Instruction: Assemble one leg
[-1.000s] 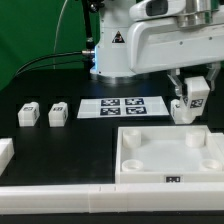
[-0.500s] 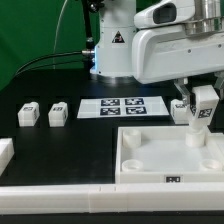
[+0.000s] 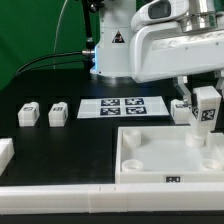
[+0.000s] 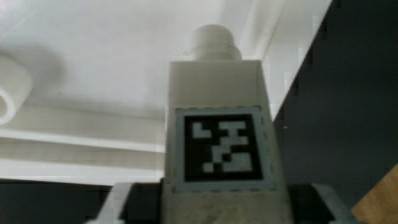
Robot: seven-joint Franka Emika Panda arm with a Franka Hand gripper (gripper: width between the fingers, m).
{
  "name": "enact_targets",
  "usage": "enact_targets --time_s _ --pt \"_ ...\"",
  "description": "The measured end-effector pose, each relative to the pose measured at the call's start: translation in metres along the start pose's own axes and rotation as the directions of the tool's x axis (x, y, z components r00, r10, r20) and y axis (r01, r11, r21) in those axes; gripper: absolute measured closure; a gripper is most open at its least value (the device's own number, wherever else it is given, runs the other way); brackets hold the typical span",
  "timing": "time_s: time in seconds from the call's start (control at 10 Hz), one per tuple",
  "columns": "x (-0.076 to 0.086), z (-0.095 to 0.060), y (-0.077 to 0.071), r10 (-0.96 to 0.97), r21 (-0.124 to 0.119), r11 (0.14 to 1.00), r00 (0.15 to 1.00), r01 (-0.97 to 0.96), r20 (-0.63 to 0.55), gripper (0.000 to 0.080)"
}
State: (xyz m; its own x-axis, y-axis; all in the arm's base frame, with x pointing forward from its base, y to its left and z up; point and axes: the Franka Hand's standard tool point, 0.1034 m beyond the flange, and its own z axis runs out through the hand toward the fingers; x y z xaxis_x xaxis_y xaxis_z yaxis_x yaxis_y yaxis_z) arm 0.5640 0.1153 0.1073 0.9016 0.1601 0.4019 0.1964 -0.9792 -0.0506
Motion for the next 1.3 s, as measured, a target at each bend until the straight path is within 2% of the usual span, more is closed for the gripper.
enact_targets --time_s 0.3,0.5,1.0,1.3 --pt "0.028 0.004 -0.007 -0.028 0.006 1.0 0.999 0.028 -0.047 0.0507" --pt "0.042 0.008 -0.004 -0.05 0.005 0.999 0.997 0.051 -0.062 0.0507" --pt "0.042 0.011 0.0 -0.066 -0.005 0.998 0.992 0.066 -0.11 0.0507" --pt "0.038 0.019 0.009 -0.085 -0.012 0.996 0.991 0.085 -0.099 0.0507"
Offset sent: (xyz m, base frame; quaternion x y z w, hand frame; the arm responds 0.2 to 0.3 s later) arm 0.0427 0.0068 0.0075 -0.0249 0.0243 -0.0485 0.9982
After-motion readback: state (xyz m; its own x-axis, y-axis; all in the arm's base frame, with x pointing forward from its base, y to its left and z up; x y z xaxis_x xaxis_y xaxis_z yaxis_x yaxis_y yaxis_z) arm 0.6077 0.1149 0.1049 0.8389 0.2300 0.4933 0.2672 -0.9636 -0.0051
